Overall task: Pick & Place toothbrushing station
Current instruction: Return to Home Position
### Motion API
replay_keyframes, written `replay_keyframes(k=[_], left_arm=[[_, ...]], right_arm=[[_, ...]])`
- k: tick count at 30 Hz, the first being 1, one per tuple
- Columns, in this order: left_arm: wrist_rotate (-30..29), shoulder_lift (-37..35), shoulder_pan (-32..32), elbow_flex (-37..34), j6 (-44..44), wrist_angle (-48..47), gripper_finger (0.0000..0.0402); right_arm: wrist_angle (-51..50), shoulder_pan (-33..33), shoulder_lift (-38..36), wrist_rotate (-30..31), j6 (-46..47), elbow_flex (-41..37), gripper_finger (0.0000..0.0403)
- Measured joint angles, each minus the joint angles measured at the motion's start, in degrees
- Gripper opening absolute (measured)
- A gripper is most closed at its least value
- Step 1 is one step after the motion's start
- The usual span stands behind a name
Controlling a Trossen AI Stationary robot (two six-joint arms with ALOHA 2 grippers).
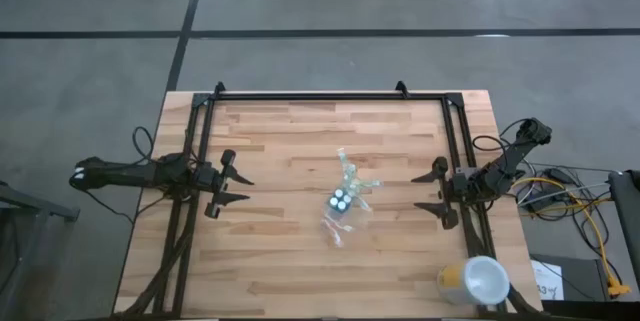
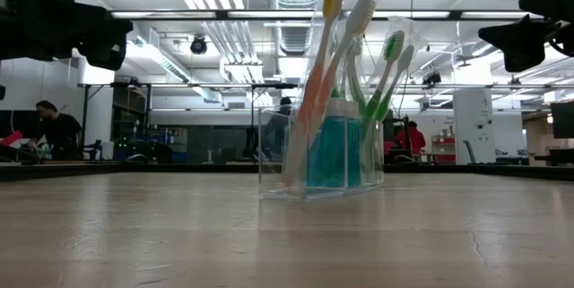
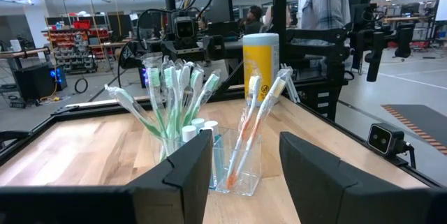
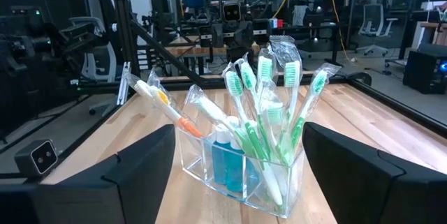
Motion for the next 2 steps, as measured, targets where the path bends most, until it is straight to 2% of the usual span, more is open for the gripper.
replay_keyframes(k=[2], left_arm=[[0.0,0.0,0.0,0.0,0.0,0.0,0.0172]], right_arm=[[0.0,0.0,0.0,0.0,-0.2,0.0,0.0304]])
